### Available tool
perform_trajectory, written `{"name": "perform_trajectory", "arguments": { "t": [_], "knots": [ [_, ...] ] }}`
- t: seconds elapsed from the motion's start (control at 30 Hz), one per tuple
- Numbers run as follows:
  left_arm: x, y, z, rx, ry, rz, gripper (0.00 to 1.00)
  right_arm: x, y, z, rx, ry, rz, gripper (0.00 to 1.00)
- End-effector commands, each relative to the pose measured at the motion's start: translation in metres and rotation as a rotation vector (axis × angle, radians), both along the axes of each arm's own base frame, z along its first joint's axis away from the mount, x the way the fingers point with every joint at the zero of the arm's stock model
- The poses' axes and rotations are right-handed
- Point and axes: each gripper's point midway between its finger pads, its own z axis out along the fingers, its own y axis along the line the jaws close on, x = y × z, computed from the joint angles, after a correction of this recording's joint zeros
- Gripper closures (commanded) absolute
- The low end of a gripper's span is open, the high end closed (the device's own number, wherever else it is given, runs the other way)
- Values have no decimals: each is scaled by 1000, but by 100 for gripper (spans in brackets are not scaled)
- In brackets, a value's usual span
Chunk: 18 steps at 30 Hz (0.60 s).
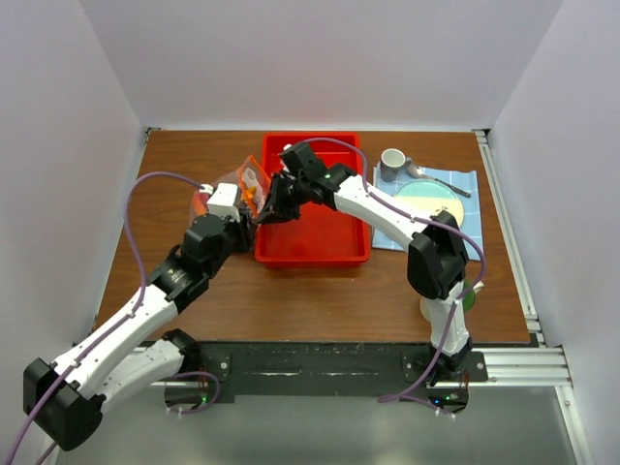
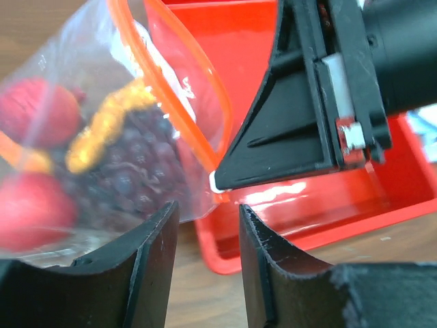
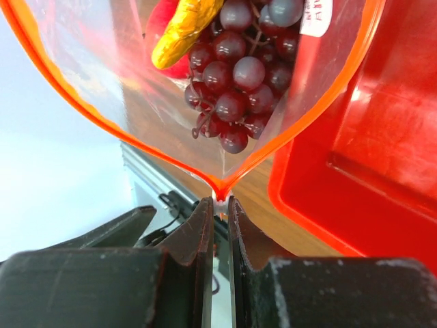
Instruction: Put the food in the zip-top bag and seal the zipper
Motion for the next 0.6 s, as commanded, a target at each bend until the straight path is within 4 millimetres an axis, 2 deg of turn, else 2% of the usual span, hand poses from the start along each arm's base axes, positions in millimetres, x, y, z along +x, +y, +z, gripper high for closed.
{"name": "perform_trajectory", "arguments": {
  "t": [0.0,0.07,0.2,0.23,0.57],
  "knots": [
    [4,7,21,156,-187,-78,55,1,6,31,79,27,6,100],
    [0,0,23,158,-276,-145,55,1,6,32,79,35,0,100],
    [-5,-8,16,187,-329,-223,56,0,5,36,80,55,-12,100],
    [-5,-10,13,199,-331,-237,60,-1,6,36,84,60,-13,100],
    [-8,-11,0,298,-372,-205,63,-6,15,43,139,157,-43,100]
  ]
}}
